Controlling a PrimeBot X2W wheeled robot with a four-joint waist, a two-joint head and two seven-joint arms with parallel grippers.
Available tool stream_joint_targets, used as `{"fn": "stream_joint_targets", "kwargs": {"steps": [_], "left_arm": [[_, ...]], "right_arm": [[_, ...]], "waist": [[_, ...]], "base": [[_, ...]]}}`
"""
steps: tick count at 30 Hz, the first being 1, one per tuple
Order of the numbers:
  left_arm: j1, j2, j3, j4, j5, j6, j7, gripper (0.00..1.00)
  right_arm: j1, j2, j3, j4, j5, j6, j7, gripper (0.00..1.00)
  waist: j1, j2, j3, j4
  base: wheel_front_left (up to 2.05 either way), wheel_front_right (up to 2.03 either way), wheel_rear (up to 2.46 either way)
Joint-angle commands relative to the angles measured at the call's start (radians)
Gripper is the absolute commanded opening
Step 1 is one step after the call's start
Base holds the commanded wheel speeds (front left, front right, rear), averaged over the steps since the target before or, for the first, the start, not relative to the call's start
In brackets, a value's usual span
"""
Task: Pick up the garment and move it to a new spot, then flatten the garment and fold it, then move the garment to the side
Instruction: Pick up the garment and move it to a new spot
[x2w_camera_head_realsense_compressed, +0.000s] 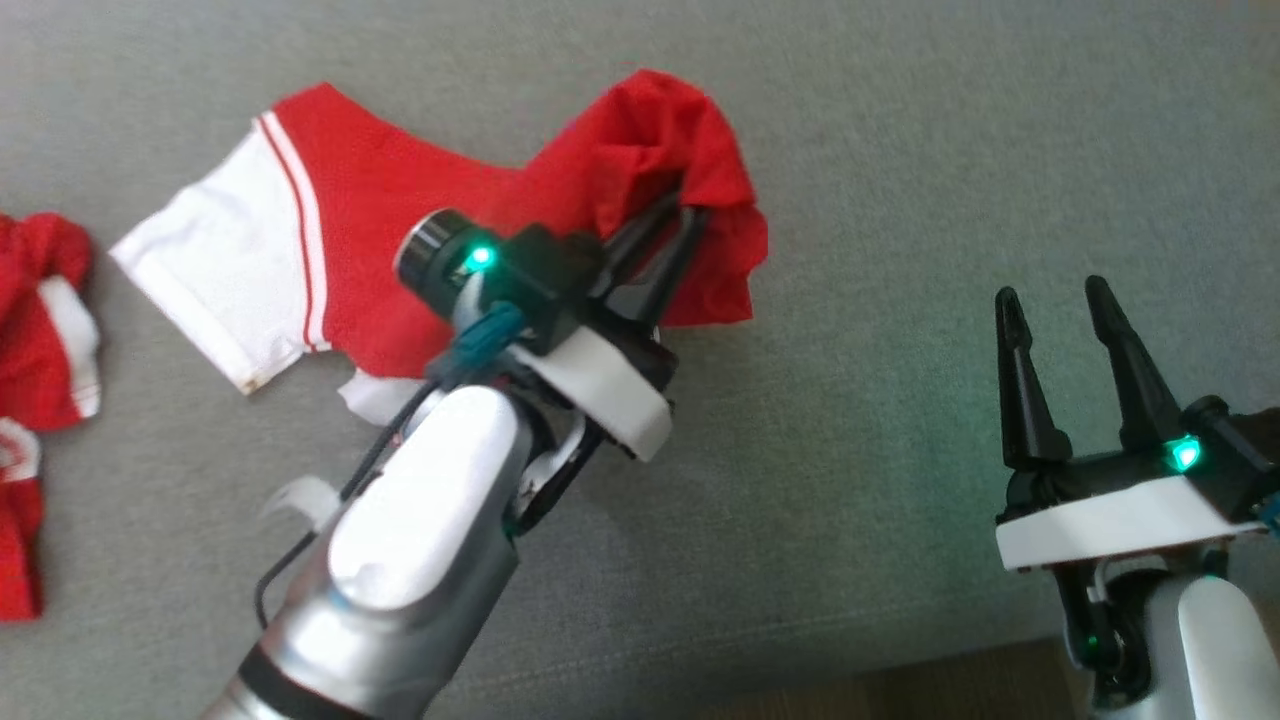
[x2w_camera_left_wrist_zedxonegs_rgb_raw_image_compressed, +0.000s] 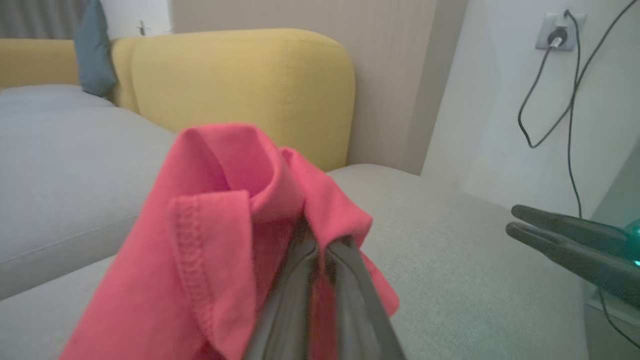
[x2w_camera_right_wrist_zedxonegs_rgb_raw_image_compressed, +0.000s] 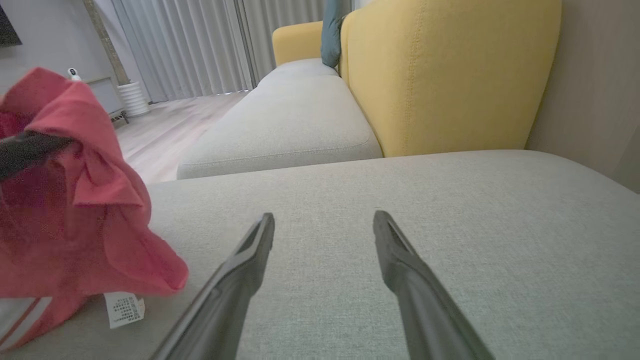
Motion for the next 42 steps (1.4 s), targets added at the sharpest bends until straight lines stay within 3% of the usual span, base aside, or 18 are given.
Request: {"fn": "stream_joint_targets", "kwargs": {"steps": [1,13,14,16,20,26,36,42], "left_arm": [[-0.049,0.000,-0.002,-0.003,-0.006,-0.002,0.002,0.00],[-0.063,-0.001,-0.177,0.199,-0.038,-0.025,0.165,0.00],[-0.062,-0.001,-0.186,0.204,-0.048,-0.026,0.173,0.24],[-0.062,-0.001,-0.207,0.207,-0.054,-0.028,0.177,1.00],[-0.045,0.008,-0.205,0.176,-0.052,-0.012,0.121,1.00],[0.016,0.051,-0.166,0.087,-0.041,0.057,0.000,1.00],[0.137,0.156,0.027,-0.029,-0.106,0.193,-0.107,1.00],[0.197,0.204,0.147,-0.053,-0.142,0.247,-0.121,1.00]], "right_arm": [[-0.040,-0.004,0.020,-0.032,0.011,-0.001,-0.015,1.00],[-0.068,-0.004,0.021,0.021,0.023,-0.001,-0.042,1.00],[-0.070,-0.004,0.021,0.027,0.023,-0.001,-0.043,1.00],[-0.074,-0.004,0.022,0.038,0.024,-0.001,-0.046,1.00],[-0.075,-0.004,0.016,0.055,0.021,-0.001,-0.050,1.00],[-0.069,-0.004,0.009,0.061,0.007,-0.001,-0.044,1.00],[-0.069,-0.004,0.003,0.046,-0.033,-0.001,-0.013,1.00],[-0.055,-0.004,-0.005,0.036,-0.050,-0.001,0.007,1.00]], "waist": [[0.0000,0.0000,0.039,-0.025],[0.0000,0.0000,0.055,-0.004],[0.0000,0.0000,0.052,0.001],[0.0000,0.0000,0.043,0.011],[0.0000,0.0000,0.017,0.036],[0.0000,0.0000,-0.021,0.079],[0.0000,0.0000,-0.059,0.126],[0.0000,0.0000,-0.082,0.154]], "base": [[0.00,0.00,0.00],[0.00,0.00,0.00],[0.00,0.00,0.00],[0.00,0.00,0.00],[0.00,0.00,0.00],[0.00,0.00,0.00],[0.00,0.00,0.00],[0.00,0.00,0.00]]}}
